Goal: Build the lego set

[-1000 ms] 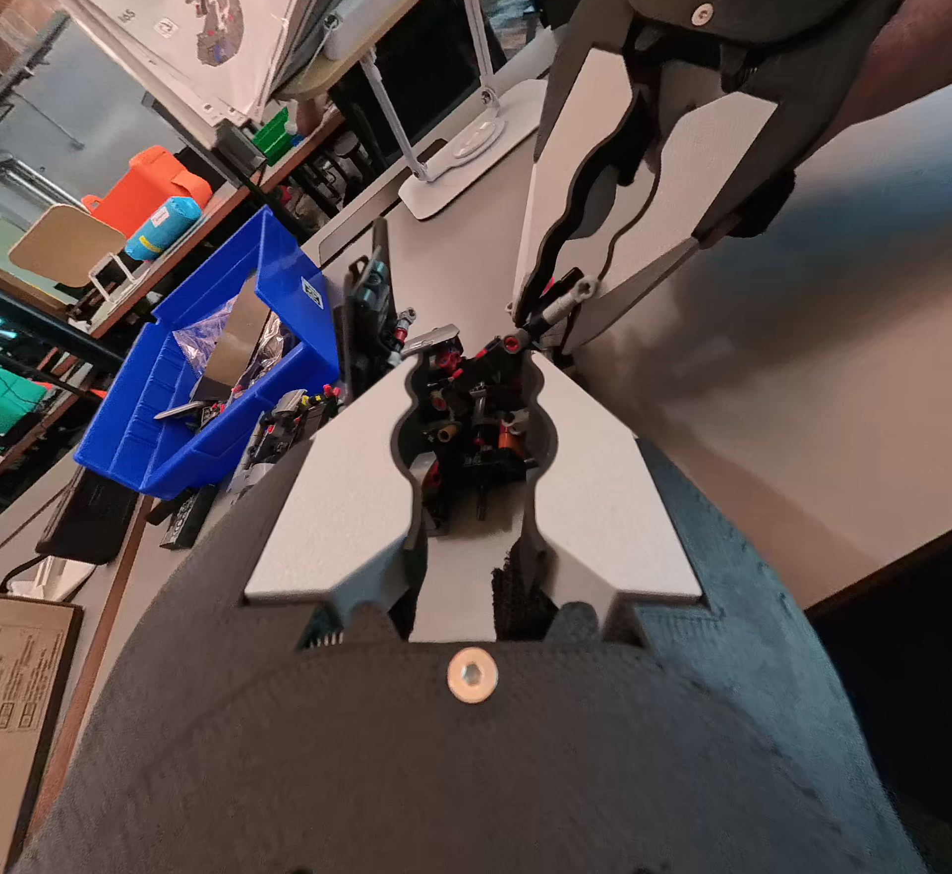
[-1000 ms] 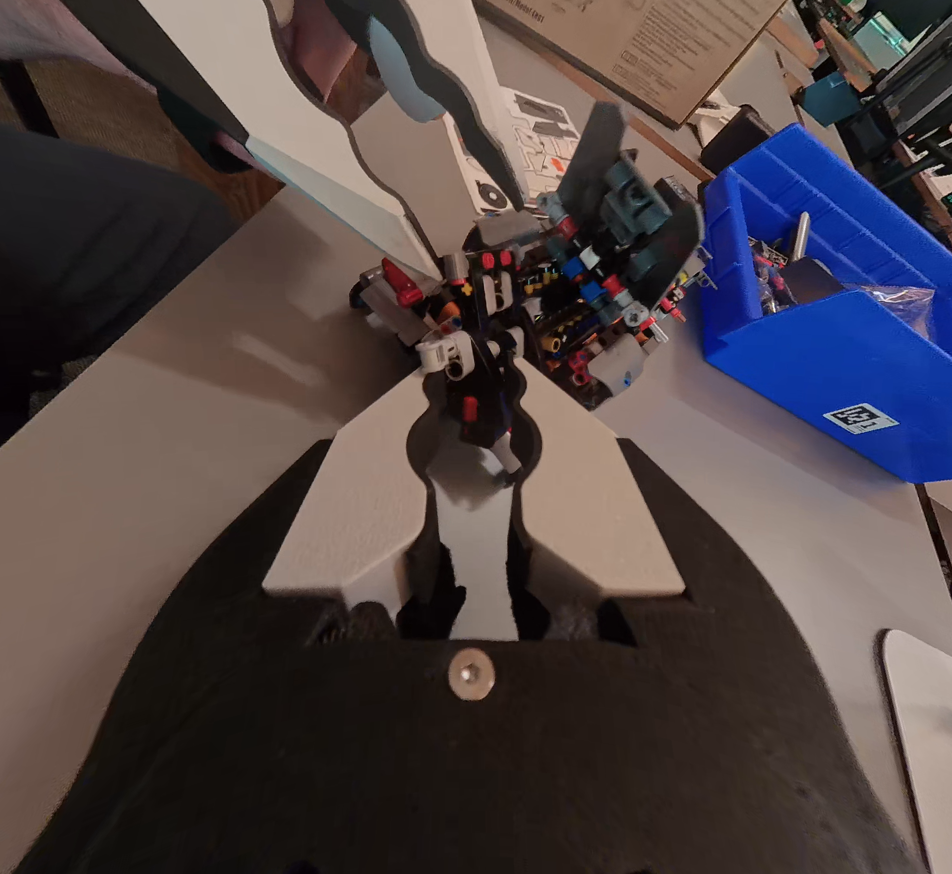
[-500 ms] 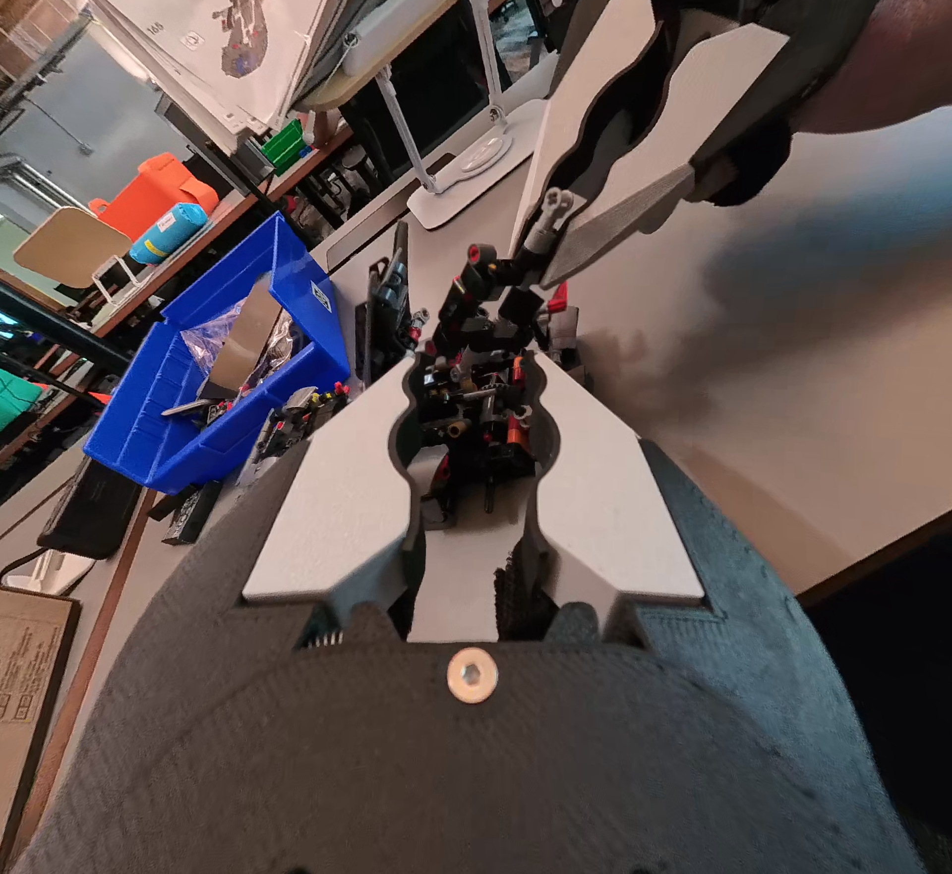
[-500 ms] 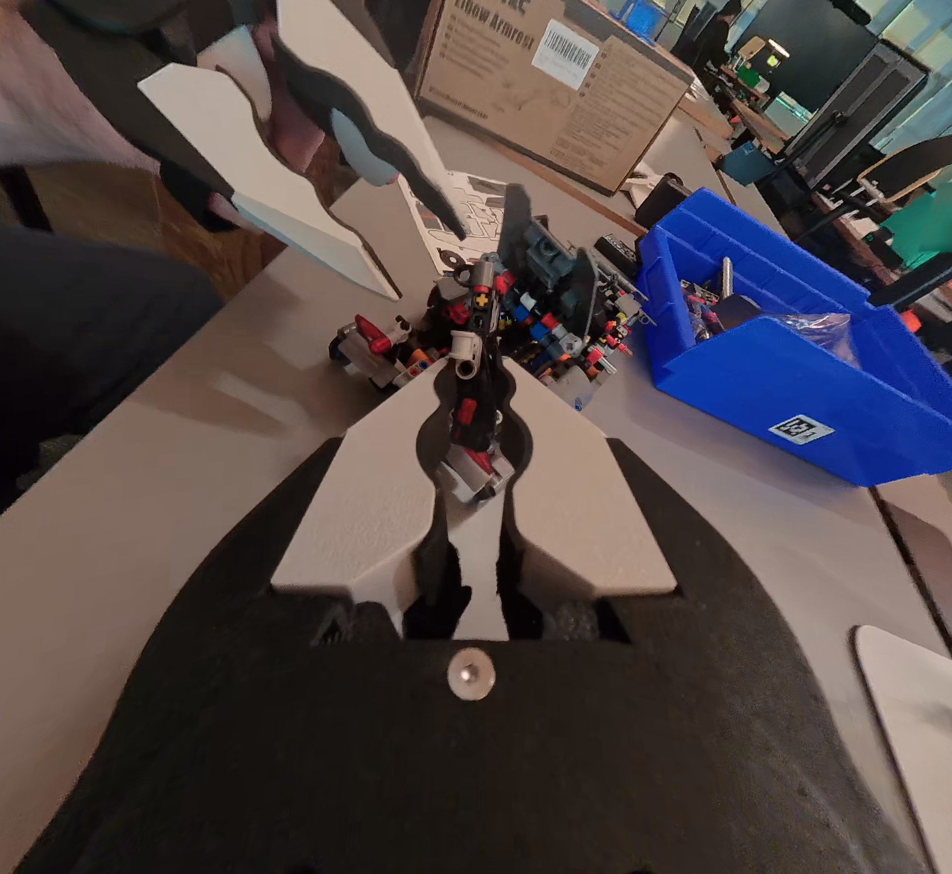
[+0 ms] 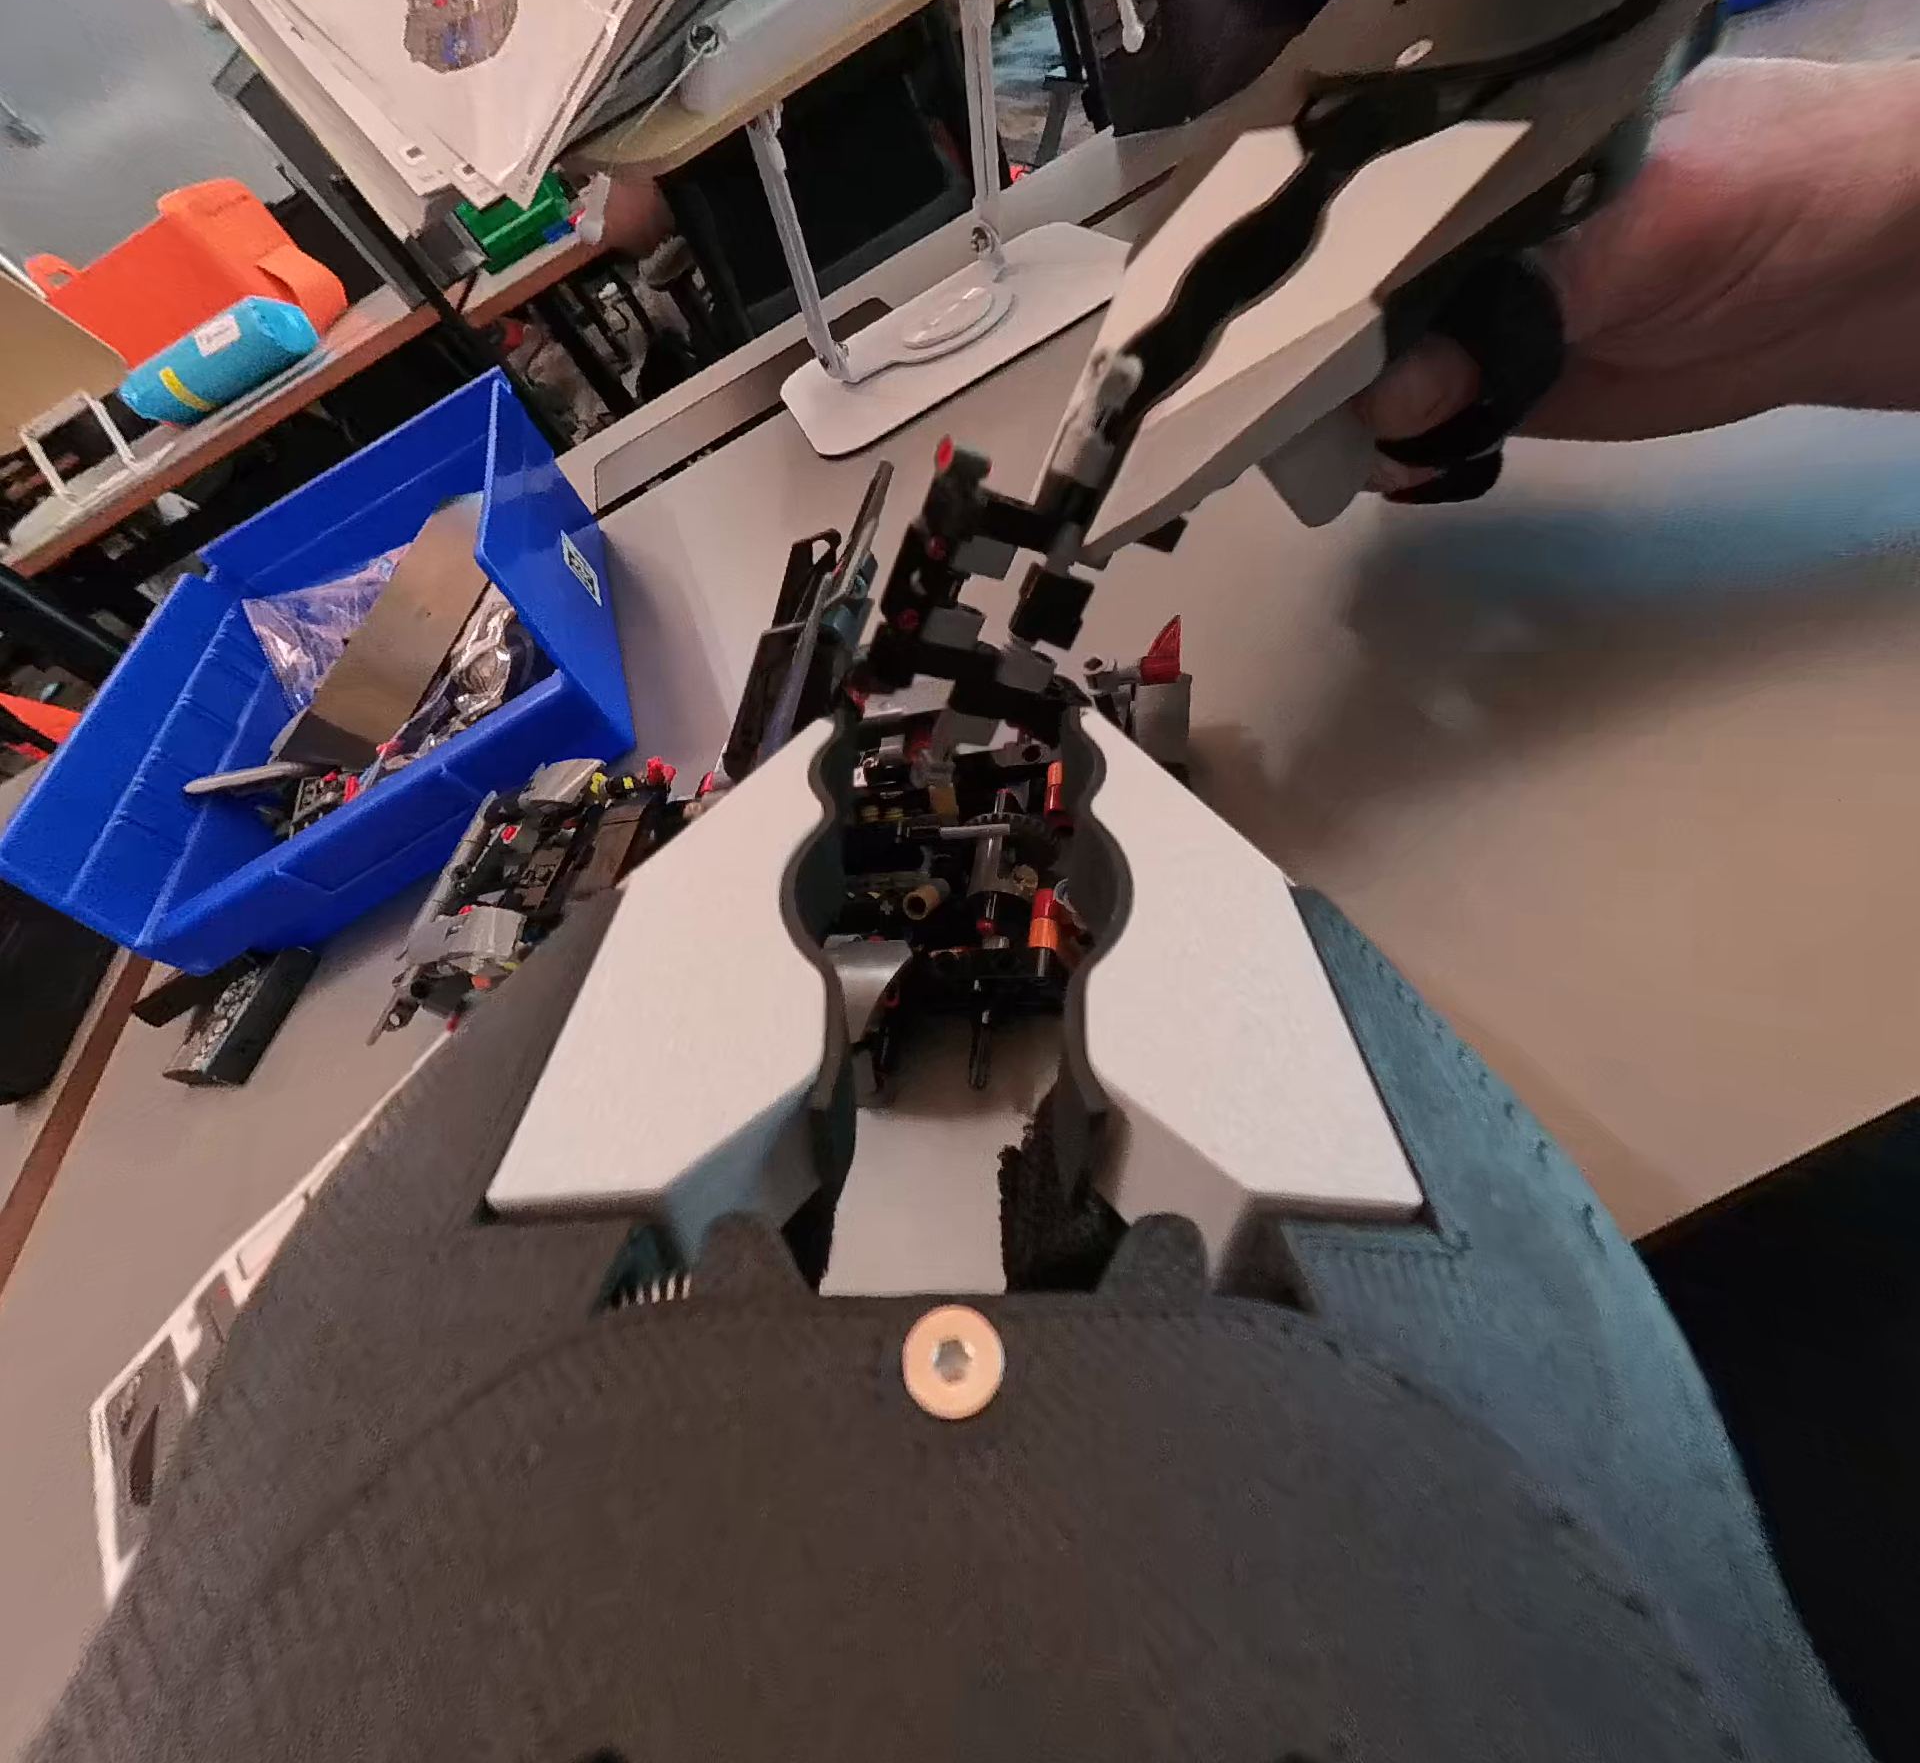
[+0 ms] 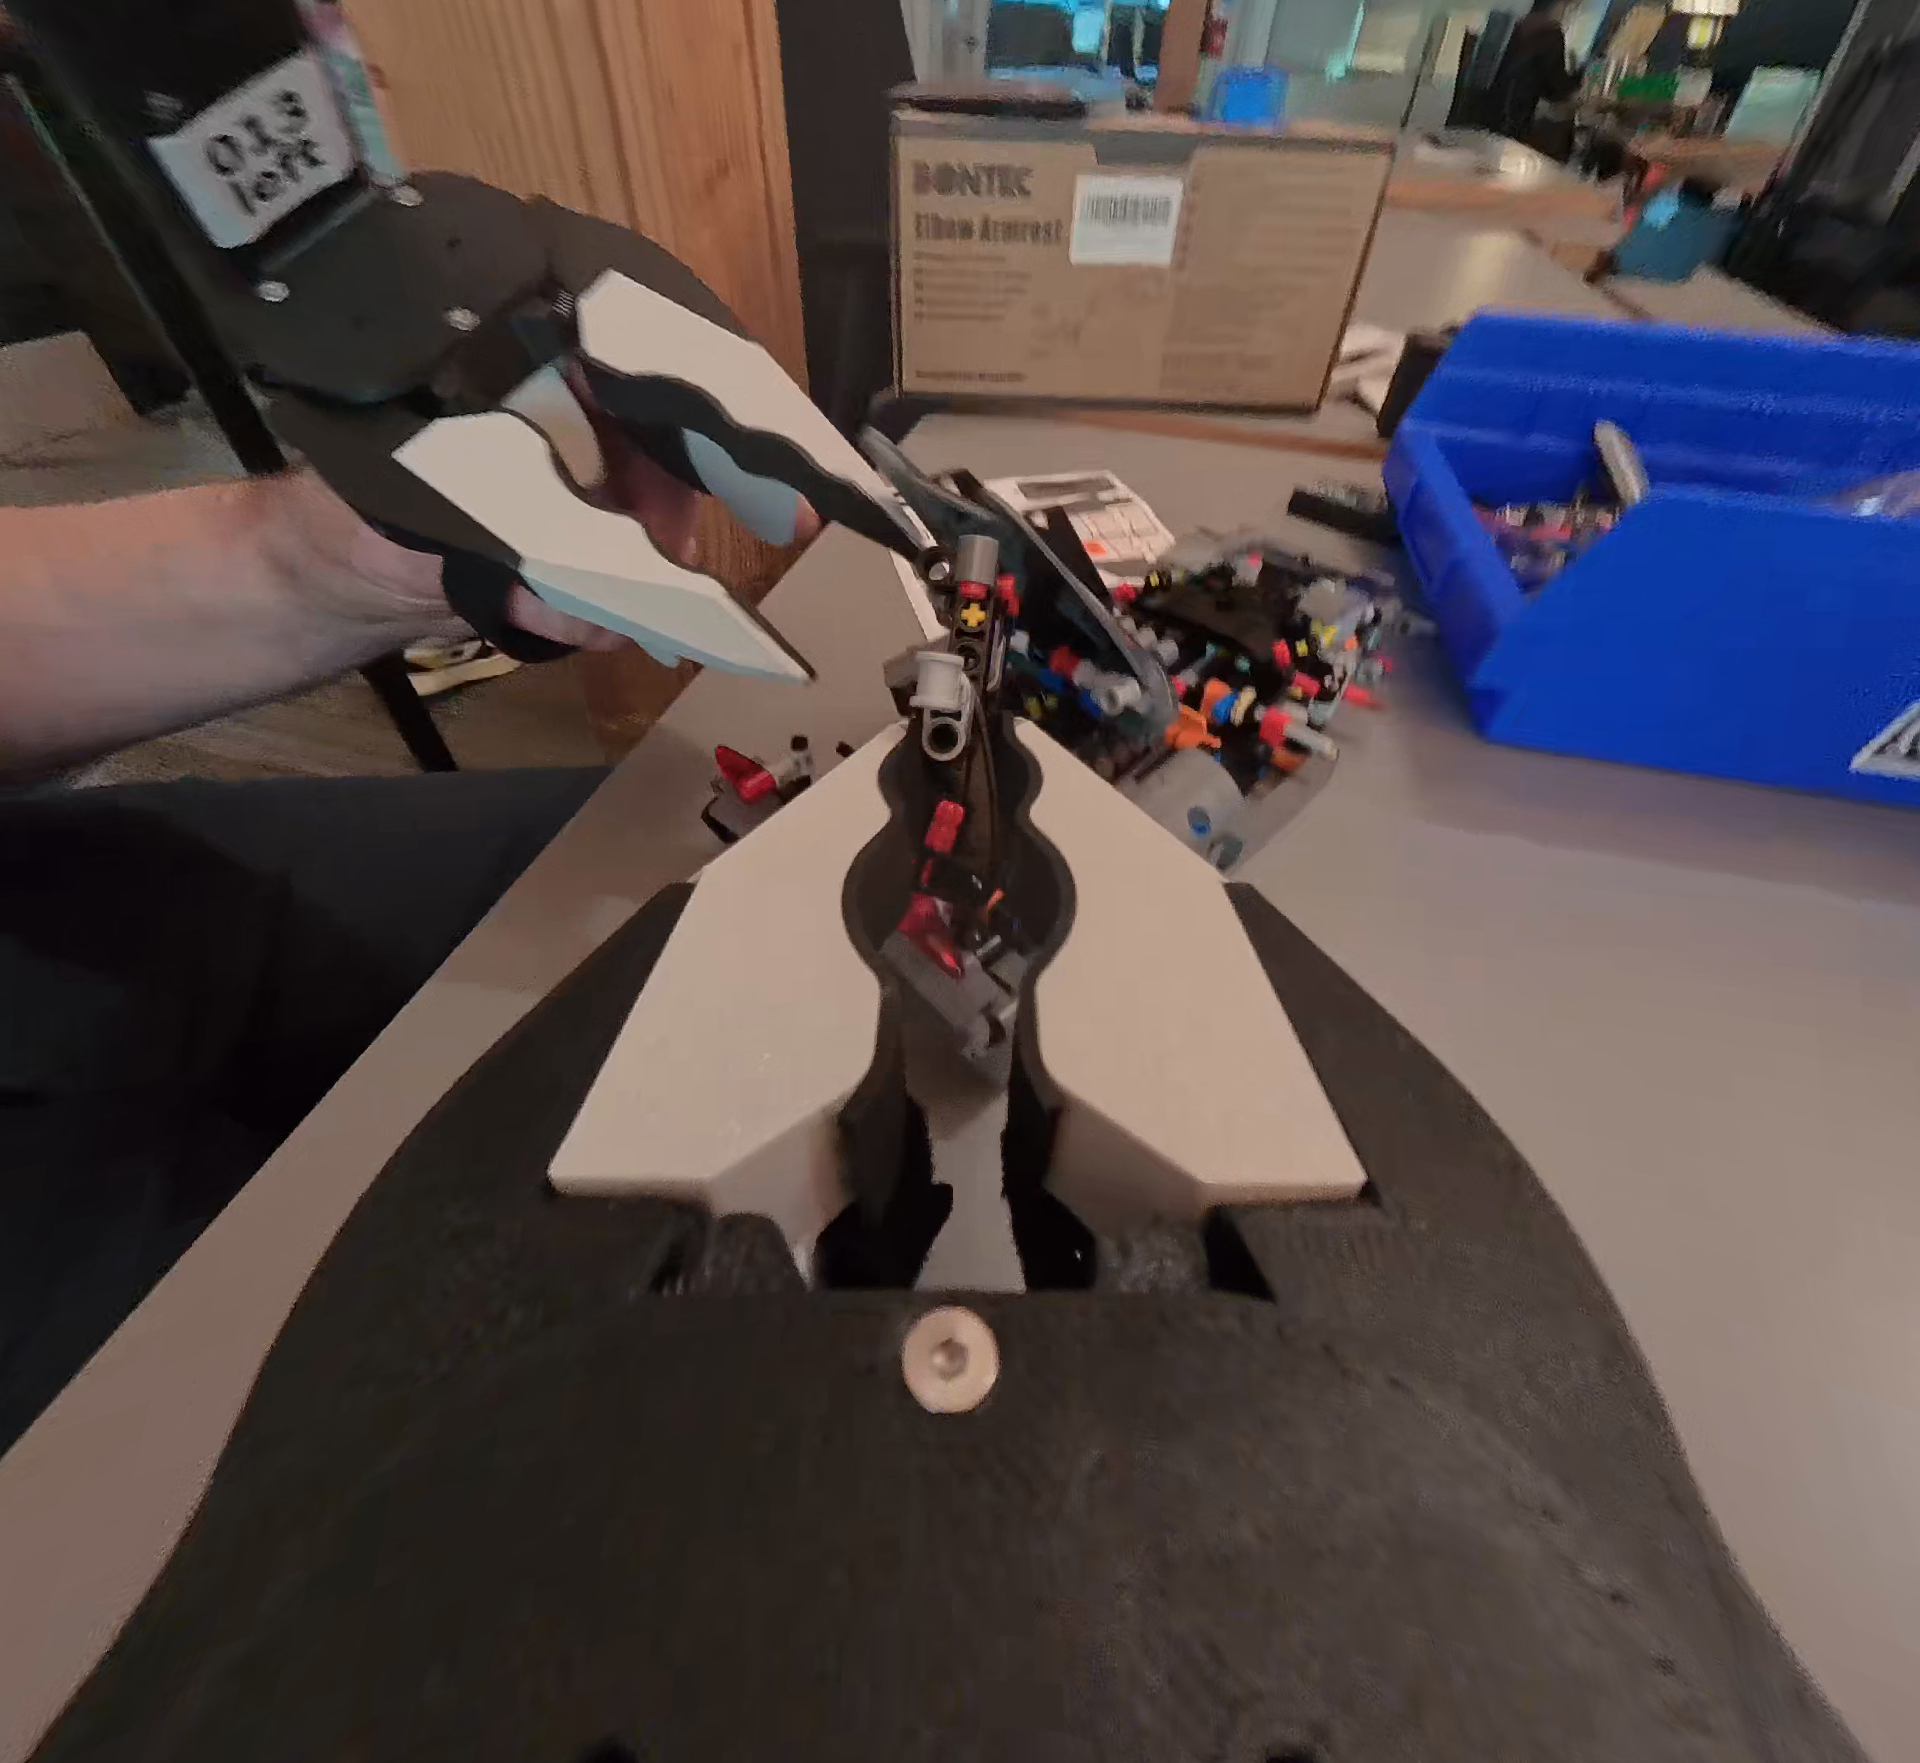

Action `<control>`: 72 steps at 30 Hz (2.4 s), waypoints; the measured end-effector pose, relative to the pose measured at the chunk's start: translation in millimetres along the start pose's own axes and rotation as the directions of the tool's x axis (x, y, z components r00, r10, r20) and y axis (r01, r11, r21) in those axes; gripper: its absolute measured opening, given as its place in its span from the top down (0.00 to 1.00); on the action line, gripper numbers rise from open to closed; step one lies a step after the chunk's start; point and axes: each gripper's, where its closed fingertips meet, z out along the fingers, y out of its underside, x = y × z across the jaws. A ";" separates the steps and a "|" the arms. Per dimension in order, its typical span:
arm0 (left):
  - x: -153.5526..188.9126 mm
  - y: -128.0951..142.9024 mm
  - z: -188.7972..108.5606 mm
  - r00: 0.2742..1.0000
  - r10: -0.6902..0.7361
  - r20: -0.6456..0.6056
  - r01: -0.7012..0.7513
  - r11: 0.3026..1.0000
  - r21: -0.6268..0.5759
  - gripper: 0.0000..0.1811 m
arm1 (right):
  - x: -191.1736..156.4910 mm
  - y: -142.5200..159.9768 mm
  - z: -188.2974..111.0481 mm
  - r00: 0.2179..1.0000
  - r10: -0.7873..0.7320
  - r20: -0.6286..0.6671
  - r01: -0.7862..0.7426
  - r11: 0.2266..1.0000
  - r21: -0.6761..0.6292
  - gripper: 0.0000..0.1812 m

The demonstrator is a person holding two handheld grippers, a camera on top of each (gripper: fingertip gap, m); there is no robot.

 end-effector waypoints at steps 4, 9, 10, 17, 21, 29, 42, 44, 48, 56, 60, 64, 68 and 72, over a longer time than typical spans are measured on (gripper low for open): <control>0.6 4.7 2.1 0.999 -0.046 0.005 0.046 0.999 -0.010 0.79 | -21.9 -13.5 4.8 0.966 -0.257 0.007 0.257 0.966 -0.002 0.95; 8.8 -6.4 -4.6 0.984 -0.158 -0.087 0.163 0.985 0.055 0.77 | -41.3 -29.9 -6.7 0.979 -0.094 0.179 0.070 0.988 0.135 0.94; 11.7 -9.8 -5.9 0.977 -0.180 -0.116 0.189 0.980 0.067 0.78 | -42.0 -31.6 -9.5 0.976 -0.053 0.209 0.022 0.989 0.149 0.94; 21.4 -42.2 -19.0 0.858 -0.376 -0.349 0.454 0.873 0.176 0.93 | -42.0 -34.1 -14.1 0.923 0.176 0.341 -0.239 0.959 0.152 0.94; 25.9 -47.2 -18.6 0.824 -0.422 -0.377 0.504 0.851 0.150 0.97 | -37.2 -31.1 -12.7 0.917 0.221 0.333 -0.276 0.953 0.127 0.91; 18.8 -49.6 -18.0 0.831 -0.461 -0.313 0.508 0.857 0.086 0.97 | -21.0 -30.3 -18.5 0.980 0.100 0.172 -0.119 0.987 0.108 0.82; 32.8 -22.5 -12.4 0.990 0.074 -0.119 -0.091 0.986 -0.141 0.97 | -41.8 -22.6 -1.5 0.902 -0.432 0.025 0.432 0.896 -0.101 0.88; 32.8 -21.1 -12.2 0.987 0.100 -0.127 -0.119 0.981 -0.154 0.97 | -35.7 -15.8 2.9 0.893 -0.449 0.009 0.446 0.883 -0.150 0.94; 30.7 -25.4 -13.6 0.983 0.122 -0.135 -0.139 0.983 -0.122 0.97 | -35.4 -20.9 1.8 0.887 -0.461 0.014 0.458 0.877 -0.145 0.94; 2.5 -24.2 -19.9 0.985 0.171 0.014 -0.169 0.982 -0.087 0.72 | -26.4 -37.8 -3.4 0.787 -0.601 -0.139 0.577 0.796 -0.182 0.95; -10.1 -13.9 -14.3 0.974 0.206 0.095 -0.195 0.974 -0.111 0.58 | -28.5 -40.8 -1.4 0.722 -0.667 -0.182 0.630 0.744 -0.223 0.95; -16.0 -9.5 -3.2 0.975 0.195 0.106 -0.187 0.979 -0.087 0.55 | -30.9 -36.4 6.6 0.639 -0.737 -0.219 0.682 0.675 -0.283 0.95; -22.4 -6.9 8.2 0.967 0.225 0.115 -0.218 0.973 -0.074 0.59 | -33.7 -30.5 14.9 0.591 -0.775 -0.225 0.712 0.632 -0.307 0.95; -25.2 -7.8 11.5 0.956 0.254 0.146 -0.250 0.967 -0.041 0.65 | -32.0 -30.1 18.8 0.550 -0.800 -0.241 0.731 0.600 -0.323 0.95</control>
